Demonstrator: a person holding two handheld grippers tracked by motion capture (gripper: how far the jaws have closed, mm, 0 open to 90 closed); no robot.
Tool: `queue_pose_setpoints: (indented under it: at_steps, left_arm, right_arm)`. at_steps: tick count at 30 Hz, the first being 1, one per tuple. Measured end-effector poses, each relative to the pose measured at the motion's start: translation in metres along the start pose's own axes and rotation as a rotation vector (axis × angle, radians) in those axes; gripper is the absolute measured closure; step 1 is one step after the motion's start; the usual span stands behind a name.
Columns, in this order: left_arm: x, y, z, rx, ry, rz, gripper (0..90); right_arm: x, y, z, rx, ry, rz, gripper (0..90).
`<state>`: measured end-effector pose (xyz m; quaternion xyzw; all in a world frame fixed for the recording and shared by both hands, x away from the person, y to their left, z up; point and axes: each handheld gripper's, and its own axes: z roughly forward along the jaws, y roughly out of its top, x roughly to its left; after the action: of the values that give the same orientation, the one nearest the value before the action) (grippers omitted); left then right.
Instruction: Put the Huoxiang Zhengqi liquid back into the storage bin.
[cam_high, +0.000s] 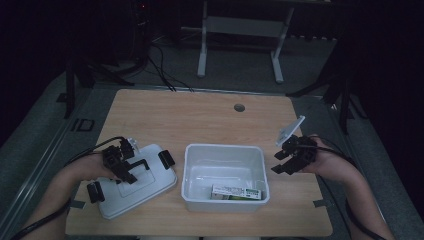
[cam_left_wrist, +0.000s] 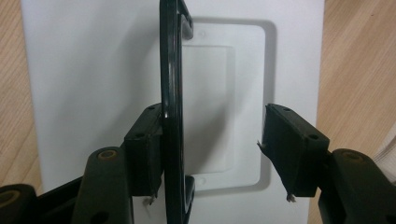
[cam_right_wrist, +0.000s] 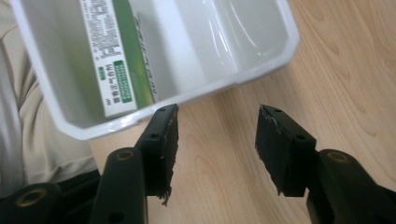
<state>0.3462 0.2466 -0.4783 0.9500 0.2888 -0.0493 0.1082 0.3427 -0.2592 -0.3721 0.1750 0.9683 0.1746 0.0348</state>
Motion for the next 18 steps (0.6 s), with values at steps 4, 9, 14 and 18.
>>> queue_pose_setpoints:
  at_steps: [4, 9, 14, 18]
  left_arm:
    - [0.0, 0.0, 0.0, 0.008, 0.013, 0.007, 42.5]
    - [0.001, 0.0, 0.001, 0.0, 0.028, 0.013, 45.4]
    - [0.003, 0.001, 0.001, -0.018, 0.033, 0.003, 51.1]
    - [0.003, 0.002, 0.001, -0.021, 0.041, 0.005, 54.5]
  right_arm:
    - [-0.008, -0.013, 0.007, 0.0, -0.009, 0.044, 44.5]
    - [-0.017, -0.028, 0.018, 0.009, -0.028, 0.098, 34.5]
    - [-0.021, -0.039, 0.03, 0.033, -0.038, 0.12, 29.1]
    - [-0.022, -0.045, 0.041, 0.046, -0.019, 0.141, 26.7]
